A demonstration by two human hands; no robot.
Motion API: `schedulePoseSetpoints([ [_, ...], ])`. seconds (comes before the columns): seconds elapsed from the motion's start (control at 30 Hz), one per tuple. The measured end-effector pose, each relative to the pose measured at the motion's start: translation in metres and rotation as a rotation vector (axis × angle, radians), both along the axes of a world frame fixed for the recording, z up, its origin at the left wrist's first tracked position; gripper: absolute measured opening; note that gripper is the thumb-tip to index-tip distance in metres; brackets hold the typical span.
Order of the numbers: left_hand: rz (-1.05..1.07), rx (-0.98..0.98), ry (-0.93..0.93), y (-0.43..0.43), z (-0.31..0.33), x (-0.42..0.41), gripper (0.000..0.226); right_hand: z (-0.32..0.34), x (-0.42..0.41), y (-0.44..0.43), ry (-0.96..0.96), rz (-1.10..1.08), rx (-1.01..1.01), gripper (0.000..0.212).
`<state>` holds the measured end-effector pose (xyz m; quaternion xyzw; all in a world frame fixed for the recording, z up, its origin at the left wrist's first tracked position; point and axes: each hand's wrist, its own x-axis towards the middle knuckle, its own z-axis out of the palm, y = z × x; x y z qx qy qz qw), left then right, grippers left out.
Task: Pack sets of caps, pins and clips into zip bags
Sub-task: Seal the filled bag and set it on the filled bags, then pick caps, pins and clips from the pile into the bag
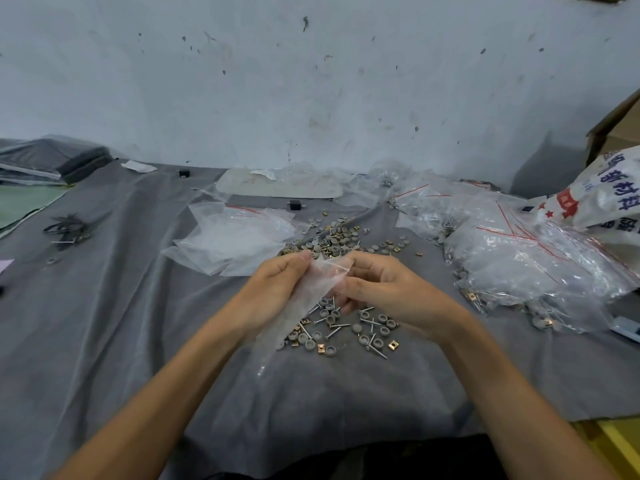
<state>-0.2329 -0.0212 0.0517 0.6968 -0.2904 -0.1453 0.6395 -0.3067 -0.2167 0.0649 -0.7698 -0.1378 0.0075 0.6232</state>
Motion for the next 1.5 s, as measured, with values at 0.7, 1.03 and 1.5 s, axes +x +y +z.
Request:
schedulePoseSetpoints([
  [0.7, -0.383, -0.218, -0.058, 0.011, 0.064, 0.002, 0.014, 0.057, 0.005, -0.012, 0.127, 0.125, -0.055, 0.056],
  [1.03, 0.063, -0.246, 0.103, -0.024, 0.014, 0.004, 0.014, 0.039, 0.007, -0.033, -0.117, -0.271, -0.091, 0.024],
  [1.5, -0.097, 0.842, -0.768, -0.078, -0.093, -0.006, 0.037, -0.010, -0.008, -0.093, -0.120, -0.519, -0.793, 0.035],
])
